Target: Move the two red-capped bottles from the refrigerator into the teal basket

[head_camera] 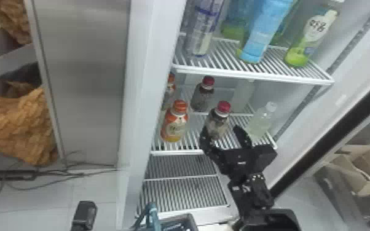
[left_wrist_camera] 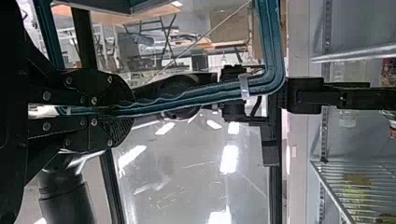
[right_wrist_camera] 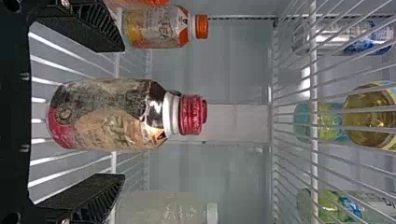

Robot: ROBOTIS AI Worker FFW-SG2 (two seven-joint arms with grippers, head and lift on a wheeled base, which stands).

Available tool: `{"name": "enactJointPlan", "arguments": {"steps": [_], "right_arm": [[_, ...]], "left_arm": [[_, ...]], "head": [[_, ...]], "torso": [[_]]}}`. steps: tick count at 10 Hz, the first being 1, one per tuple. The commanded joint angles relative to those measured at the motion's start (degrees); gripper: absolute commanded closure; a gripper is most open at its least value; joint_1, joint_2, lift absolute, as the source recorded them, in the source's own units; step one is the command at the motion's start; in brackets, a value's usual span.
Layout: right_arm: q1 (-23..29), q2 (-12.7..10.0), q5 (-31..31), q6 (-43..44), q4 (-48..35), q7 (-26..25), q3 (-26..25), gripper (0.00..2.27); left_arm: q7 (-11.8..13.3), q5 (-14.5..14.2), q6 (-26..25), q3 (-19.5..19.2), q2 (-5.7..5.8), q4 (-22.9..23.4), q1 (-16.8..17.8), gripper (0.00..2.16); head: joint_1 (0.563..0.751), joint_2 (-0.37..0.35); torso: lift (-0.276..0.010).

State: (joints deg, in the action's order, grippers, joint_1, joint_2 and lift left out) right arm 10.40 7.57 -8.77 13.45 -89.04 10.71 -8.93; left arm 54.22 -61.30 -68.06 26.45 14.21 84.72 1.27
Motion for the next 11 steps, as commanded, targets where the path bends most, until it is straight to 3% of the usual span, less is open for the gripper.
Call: {"name": "enactJointPlan", "arguments": {"steps": [1, 7, 9, 11], "right_arm": [[-2.0, 0.2, 0.0, 0.2, 1.8, -0.1, 0.2, 0.04], [-7.2, 0.8, 0.0, 0.2, 6.6, -0.8, 1.4, 0.17], [-7.2, 0.8, -0.1, 0.2, 6.4, -0.8, 1.6, 0.49], [-6.6, 0.8, -0.6, 0.2, 6.0, -0.9, 1.6, 0.57]], "left_arm": [[0.0, -0.2, 0.0, 0.1, -0.06, 0.0, 0.0, 1.09], [-0.2, -1.1, 0.1, 0.5, 0.03, 0.0, 0.3, 1.09], [-0.3, -1.3, 0.1, 0.5, 0.03, 0.0, 0.4, 1.09], [-0.3, -1.3, 0.1, 0.5, 0.12, 0.0, 0.3, 1.09]], "head": [[0.695, -0.35], [0.695, -0.35], [0.695, -0.35], [0.695, -0.35]], "torso": [[-0.228], [-0.228], [-0.228], [-0.228]]}}
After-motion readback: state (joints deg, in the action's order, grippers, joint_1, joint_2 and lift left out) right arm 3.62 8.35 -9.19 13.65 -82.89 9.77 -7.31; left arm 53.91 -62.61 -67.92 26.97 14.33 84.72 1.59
